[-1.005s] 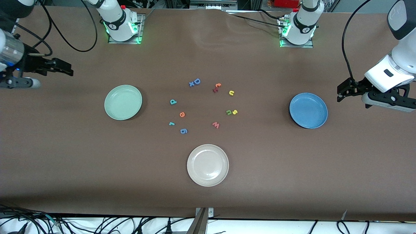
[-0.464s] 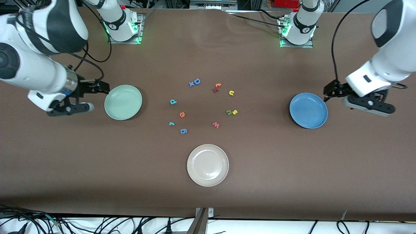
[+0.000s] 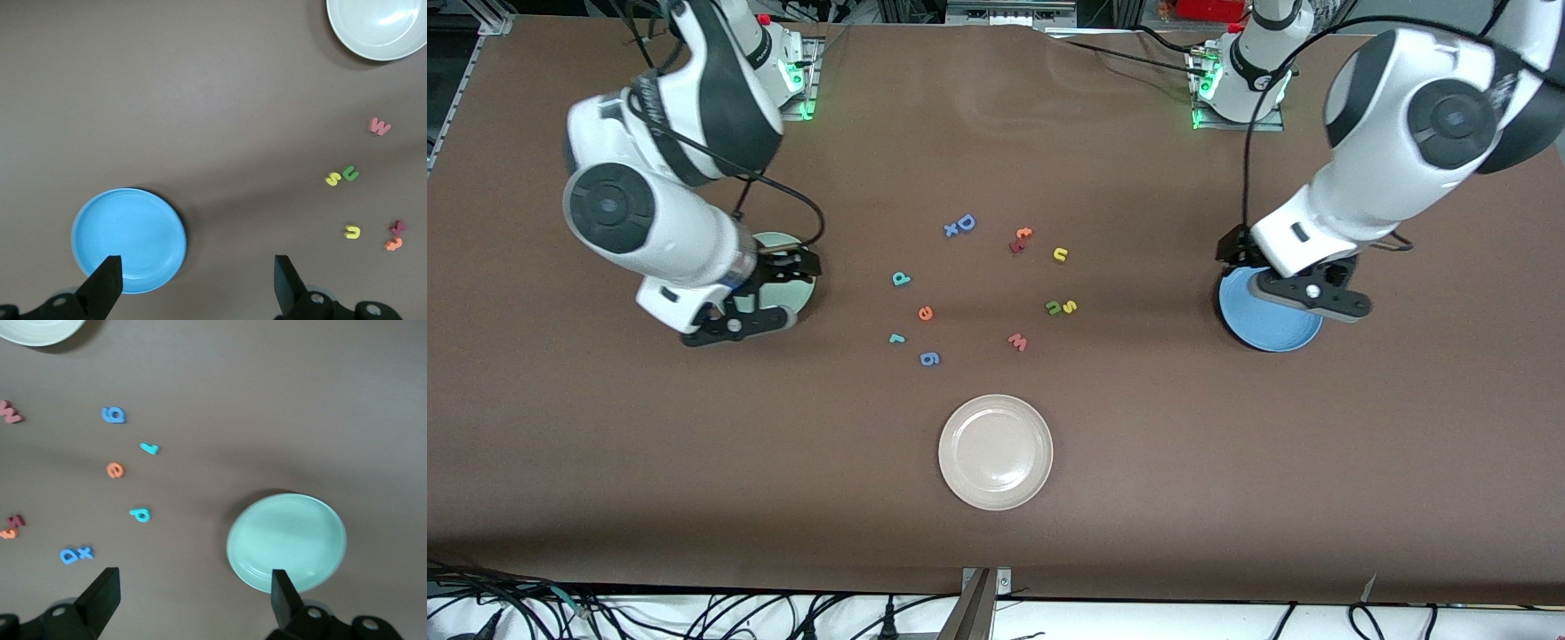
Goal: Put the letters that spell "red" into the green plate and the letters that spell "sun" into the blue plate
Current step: 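Reach the left gripper toward the yellow u while the right gripper reaches the e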
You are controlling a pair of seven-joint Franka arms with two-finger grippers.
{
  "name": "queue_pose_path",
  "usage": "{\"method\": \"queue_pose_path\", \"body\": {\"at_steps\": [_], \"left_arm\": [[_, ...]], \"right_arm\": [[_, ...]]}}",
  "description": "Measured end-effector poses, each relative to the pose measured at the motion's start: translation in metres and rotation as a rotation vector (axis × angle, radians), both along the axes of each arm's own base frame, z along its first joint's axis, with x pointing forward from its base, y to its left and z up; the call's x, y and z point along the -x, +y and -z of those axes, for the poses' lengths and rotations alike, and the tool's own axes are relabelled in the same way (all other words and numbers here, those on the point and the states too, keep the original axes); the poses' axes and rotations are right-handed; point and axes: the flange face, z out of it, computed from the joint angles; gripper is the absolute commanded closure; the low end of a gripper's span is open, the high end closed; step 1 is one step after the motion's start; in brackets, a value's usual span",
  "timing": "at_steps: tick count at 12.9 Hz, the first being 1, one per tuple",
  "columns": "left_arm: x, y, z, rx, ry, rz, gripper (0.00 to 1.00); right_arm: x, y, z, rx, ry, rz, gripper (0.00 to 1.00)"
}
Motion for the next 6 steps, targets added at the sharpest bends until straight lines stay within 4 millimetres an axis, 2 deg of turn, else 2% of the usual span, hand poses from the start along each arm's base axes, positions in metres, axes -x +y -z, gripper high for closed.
{"method": "queue_pose_path", "body": {"at_steps": [4, 6], "left_arm": [[-0.003, -0.032, 0.071, 0.002, 0.045, -0.037, 0.01], [0.002, -0.063, 0.099, -0.001, 0.061, -0.051, 0.01]], "right_arm": [[0.009, 0.07, 0.066, -0.018, -0.093, 0.012, 0.01], [0.024, 0.095, 0.102, -0.025, -0.127, 0.052, 0.03]]}}
